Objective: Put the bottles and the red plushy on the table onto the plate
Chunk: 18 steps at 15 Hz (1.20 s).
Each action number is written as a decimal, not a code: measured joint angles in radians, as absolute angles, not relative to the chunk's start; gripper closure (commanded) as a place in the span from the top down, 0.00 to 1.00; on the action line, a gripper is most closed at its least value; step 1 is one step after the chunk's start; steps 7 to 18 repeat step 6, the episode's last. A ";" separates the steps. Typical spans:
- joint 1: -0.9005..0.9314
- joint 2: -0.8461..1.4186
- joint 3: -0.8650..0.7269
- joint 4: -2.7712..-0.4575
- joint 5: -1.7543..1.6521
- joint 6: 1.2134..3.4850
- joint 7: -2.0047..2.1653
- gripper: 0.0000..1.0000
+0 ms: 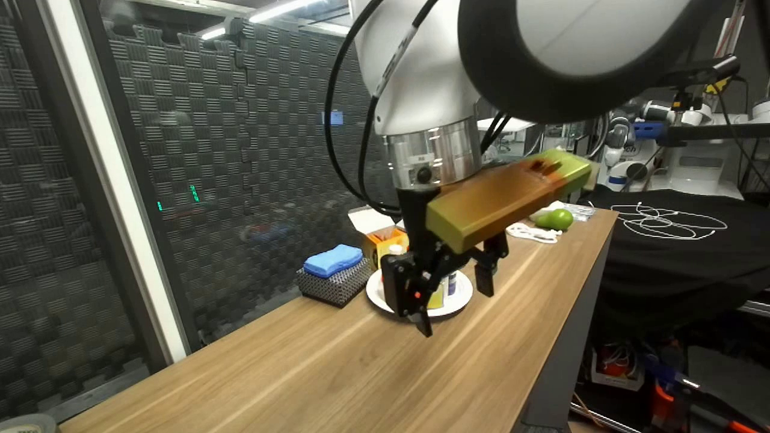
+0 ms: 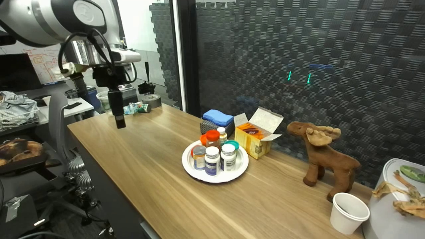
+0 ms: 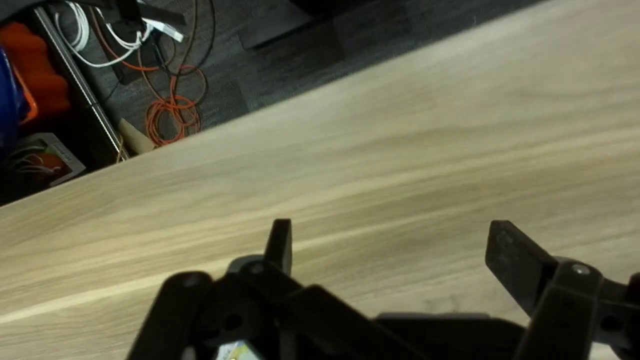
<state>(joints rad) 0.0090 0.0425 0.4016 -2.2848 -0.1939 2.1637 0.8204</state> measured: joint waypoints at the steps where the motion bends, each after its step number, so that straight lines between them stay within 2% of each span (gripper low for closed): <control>1: -0.003 0.011 0.411 -2.296 -0.142 2.116 0.745 1.00; 4: 0.044 -0.075 0.341 -2.302 -0.038 1.961 0.581 1.00; 18: 0.062 -0.073 0.322 -2.306 -0.039 1.966 0.584 1.00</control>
